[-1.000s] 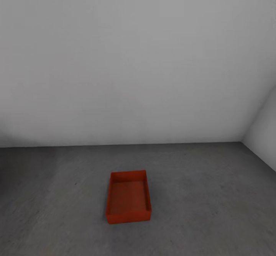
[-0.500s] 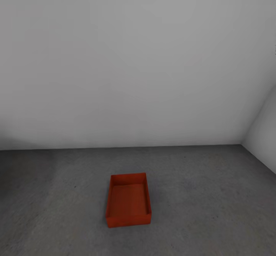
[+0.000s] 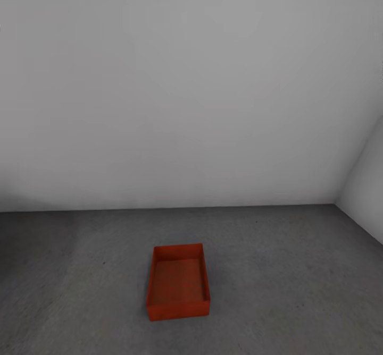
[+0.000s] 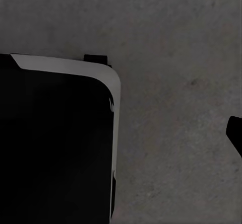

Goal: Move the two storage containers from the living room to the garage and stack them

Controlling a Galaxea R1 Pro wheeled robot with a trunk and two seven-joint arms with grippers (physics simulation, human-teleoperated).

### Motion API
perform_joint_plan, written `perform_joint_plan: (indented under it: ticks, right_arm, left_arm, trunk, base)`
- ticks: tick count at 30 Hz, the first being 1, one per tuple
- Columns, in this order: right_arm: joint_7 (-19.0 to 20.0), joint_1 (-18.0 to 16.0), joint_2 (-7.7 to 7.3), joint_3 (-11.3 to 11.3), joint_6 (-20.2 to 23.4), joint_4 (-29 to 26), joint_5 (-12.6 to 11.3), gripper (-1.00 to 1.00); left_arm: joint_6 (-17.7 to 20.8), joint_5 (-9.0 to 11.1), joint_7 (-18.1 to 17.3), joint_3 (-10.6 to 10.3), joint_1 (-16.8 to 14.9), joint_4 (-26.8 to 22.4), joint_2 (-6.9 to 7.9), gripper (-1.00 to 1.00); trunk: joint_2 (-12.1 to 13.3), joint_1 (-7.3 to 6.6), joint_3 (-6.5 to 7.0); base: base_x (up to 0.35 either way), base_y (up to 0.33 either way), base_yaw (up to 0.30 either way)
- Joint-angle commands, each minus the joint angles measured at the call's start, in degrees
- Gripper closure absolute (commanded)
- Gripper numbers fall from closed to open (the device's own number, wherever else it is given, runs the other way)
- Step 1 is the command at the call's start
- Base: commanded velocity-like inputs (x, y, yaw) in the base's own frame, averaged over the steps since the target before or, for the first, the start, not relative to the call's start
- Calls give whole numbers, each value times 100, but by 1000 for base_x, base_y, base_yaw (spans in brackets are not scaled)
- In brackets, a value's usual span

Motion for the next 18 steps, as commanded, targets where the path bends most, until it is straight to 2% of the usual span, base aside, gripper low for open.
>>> perform_joint_plan:
  ticks: [1,18]
  right_arm:
    - [-3,-6,2,49,-28,16,-41,-100]
    - [-3,-6,1,47,-28,16,-41,-100]
  left_arm:
    - [-16,44,13,-40,-3,3,-1,-100]
    - [7,33,17,-41,7,11,-43,-100]
  trunk:
    - [-3,0,4]
    - [-3,0,159]
  base:
    - [0,0,0]
    - [0,0,0]
